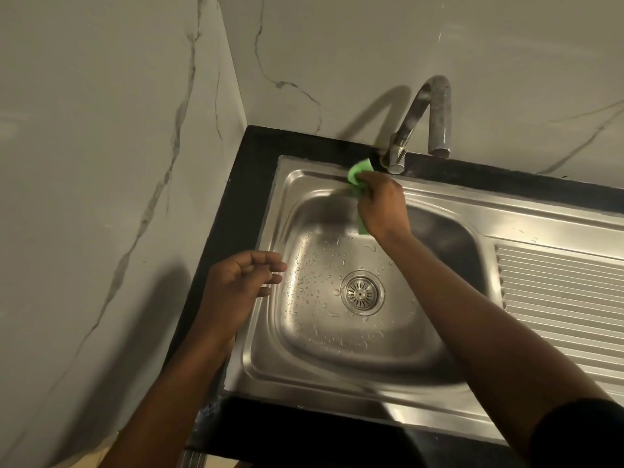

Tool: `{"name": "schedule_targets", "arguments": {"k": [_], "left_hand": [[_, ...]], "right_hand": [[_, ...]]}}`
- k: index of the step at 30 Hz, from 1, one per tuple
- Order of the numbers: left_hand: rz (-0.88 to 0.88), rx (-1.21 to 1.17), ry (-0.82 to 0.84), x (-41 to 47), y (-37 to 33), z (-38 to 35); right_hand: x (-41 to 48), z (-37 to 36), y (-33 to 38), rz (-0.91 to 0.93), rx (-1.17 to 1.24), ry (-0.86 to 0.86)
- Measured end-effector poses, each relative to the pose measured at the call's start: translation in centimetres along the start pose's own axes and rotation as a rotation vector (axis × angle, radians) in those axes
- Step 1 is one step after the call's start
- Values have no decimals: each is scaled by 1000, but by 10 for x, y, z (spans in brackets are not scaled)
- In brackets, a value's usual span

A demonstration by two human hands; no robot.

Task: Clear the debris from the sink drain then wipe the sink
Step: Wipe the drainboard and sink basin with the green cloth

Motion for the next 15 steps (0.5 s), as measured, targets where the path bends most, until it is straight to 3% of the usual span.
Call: {"name": "schedule_targets", "arguments": {"k": [4, 8, 11, 15], "left_hand": [[-1, -3, -12, 0, 1, 4], [-5, 9, -36, 0, 4, 12], [-11, 3, -51, 0, 5, 19], [-16, -6, -53, -2, 4, 21]], "right_hand": [[16, -30, 45, 138, 136, 88], [17, -86, 69, 181, -26, 380], [4, -108, 79, 161, -119, 350], [-33, -121, 94, 191, -43, 321]]}}
Point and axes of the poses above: each hand's wrist, its own x-axis towards the middle knuckle, its own z-axis out of the back of the hand, y = z × x, the point moved 4 cm from there along x, towards the middle knuckle, and after that the axes turned 7 degrees about -y, right-handed, at the moved point
